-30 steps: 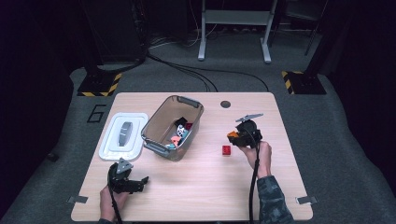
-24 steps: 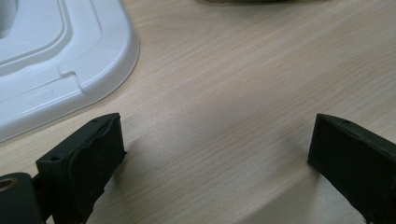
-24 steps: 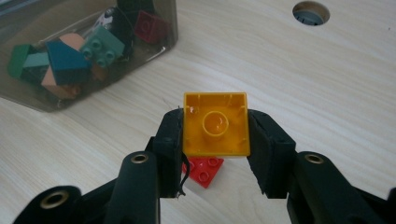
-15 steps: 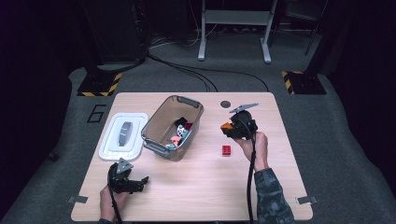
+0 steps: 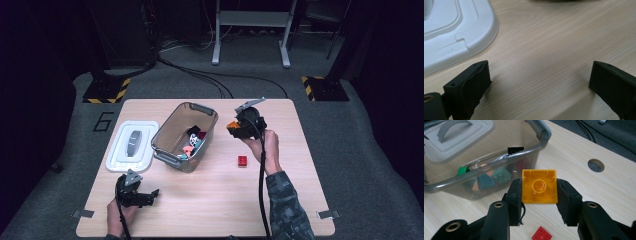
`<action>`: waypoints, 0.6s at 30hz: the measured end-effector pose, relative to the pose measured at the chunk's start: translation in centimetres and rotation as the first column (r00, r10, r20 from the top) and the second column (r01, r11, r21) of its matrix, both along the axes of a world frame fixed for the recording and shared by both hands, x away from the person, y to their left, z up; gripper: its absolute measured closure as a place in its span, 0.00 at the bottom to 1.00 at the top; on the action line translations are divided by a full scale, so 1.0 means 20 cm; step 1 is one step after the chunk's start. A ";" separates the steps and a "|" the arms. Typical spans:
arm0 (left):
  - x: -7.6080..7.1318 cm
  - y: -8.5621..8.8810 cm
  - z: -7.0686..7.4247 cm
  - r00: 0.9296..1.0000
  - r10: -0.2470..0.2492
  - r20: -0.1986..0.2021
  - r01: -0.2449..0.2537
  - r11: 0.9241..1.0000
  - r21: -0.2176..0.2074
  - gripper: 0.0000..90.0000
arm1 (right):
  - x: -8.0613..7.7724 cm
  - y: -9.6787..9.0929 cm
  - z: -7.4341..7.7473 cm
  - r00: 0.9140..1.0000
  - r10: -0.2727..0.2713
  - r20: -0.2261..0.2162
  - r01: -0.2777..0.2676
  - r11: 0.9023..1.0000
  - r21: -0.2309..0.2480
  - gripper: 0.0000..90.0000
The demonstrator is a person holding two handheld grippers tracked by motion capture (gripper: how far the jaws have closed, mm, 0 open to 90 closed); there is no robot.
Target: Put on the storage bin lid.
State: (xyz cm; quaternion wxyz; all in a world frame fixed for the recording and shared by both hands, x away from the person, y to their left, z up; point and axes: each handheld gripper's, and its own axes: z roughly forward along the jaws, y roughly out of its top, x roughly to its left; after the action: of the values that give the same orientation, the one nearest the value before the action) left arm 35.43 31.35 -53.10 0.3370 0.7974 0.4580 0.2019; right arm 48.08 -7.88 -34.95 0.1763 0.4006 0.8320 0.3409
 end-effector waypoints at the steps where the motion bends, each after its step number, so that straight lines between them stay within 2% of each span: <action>1: 0.00 0.00 0.00 1.000 0.000 0.000 0.000 1.000 0.000 0.04 | 0.00 0.01 0.01 1.000 -0.001 -0.007 0.001 1.000 0.002 0.65; 6: 0.00 0.00 0.00 1.000 0.000 0.000 0.000 1.000 0.000 0.04 | 0.03 0.07 0.04 1.000 0.031 0.008 -0.031 0.999 -0.013 0.65; 12: 0.00 0.00 0.00 1.000 -0.001 0.000 0.001 1.000 0.001 0.04 | 0.05 0.13 0.06 0.999 0.046 0.001 -0.046 0.999 -0.020 0.65; 18: 0.00 0.00 0.00 1.000 0.000 0.000 0.000 1.000 0.000 0.04 | 0.07 0.19 0.07 0.996 0.086 0.004 -0.086 0.996 -0.040 0.65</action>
State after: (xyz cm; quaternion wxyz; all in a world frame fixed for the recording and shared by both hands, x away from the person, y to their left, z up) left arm 35.43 31.35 -53.10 0.3371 0.7975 0.4579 0.2018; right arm 49.51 -4.15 -33.56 0.1718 0.3600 0.8546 0.3326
